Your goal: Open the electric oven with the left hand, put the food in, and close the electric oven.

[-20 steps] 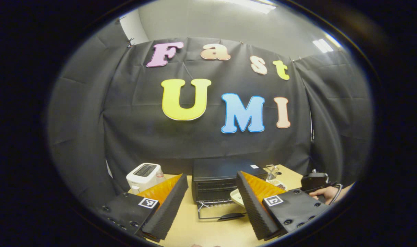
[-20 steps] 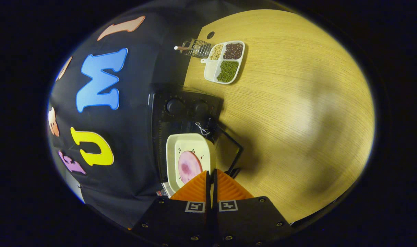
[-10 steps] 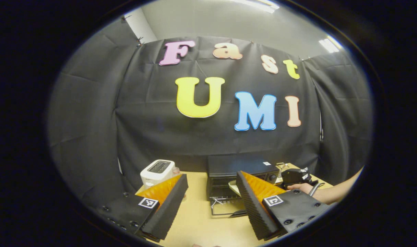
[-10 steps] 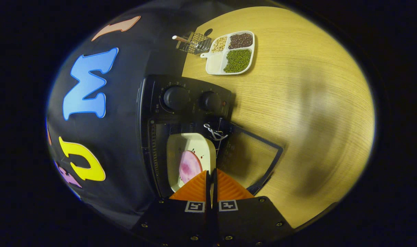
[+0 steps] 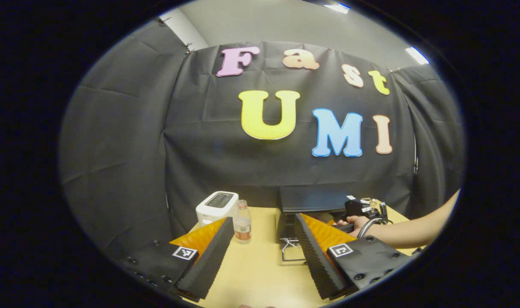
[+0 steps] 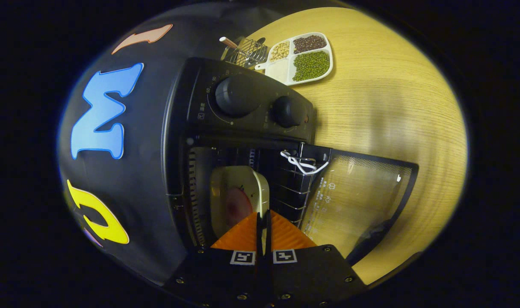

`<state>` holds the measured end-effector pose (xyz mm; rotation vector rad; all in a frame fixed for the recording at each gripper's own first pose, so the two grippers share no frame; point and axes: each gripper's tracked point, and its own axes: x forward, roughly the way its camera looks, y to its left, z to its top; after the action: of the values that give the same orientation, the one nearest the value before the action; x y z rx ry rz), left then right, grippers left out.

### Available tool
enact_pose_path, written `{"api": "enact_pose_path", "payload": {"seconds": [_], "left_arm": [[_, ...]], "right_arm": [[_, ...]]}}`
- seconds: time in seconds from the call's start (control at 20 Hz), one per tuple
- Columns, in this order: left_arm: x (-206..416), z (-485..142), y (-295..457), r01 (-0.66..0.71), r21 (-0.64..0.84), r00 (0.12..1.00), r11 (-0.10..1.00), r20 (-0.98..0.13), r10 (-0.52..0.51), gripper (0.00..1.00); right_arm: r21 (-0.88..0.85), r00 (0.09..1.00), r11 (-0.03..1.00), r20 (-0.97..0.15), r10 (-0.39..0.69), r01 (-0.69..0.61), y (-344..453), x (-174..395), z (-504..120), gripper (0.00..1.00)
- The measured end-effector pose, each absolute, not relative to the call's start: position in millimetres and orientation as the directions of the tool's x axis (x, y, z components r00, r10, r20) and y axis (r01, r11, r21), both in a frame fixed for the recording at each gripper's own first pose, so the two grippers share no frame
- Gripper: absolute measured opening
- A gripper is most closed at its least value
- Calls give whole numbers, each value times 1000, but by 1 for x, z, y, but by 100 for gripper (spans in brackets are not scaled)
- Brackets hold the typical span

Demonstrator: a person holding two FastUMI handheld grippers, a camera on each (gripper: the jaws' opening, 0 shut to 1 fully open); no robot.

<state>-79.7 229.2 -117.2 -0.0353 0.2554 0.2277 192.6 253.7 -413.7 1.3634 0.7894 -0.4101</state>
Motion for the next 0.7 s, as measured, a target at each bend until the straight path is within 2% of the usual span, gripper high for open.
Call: {"api": "enact_pose_path", "payload": {"seconds": [0.15, 0.2, 0.25, 0.3, 0.45, 0.5, 0.55, 0.6, 0.65, 0.7], "left_arm": [[-91, -119, 239, -259, 1, 931, 966, -267, 250, 100], [-95, -122, 241, -267, 3, 928, 964, -270, 258, 96], [-97, -122, 242, -272, 5, 926, 962, -271, 263, 100], [-98, -121, 242, -275, 6, 925, 962, -271, 266, 96], [-94, -118, 235, -268, 3, 929, 963, -265, 259, 100], [-91, -117, 231, -258, 0, 932, 966, -263, 249, 96], [-88, -116, 223, -245, -3, 937, 970, -258, 236, 100], [-84, -114, 216, -231, -8, 942, 973, -252, 222, 100], [-80, -114, 207, -213, -15, 948, 977, -247, 203, 96], [-74, -113, 199, -195, -20, 953, 981, -242, 185, 100]], "right_arm": [[694, 681, 189, -719, 139, 694, 257, 204, -423, 1], [693, 680, 187, -720, 139, 696, 260, 206, -426, 2], [697, 684, 189, -716, 140, 692, 261, 208, -425, 3], [699, 685, 200, -714, 143, 687, 264, 212, -428, 4], [699, 681, 242, -713, 166, 673, 268, 209, -420, 6], [692, 675, 293, -717, 173, 660, 267, 203, -415, 14], [686, 669, 353, -719, 190, 637, 267, 198, -410, 22], [683, 667, 400, -716, 206, 611, 266, 194, -404, 36], [677, 662, 443, -717, 218, 588, 264, 188, -400, 41], [673, 660, 482, -715, 229, 561, 260, 179, -393, 49]]}}
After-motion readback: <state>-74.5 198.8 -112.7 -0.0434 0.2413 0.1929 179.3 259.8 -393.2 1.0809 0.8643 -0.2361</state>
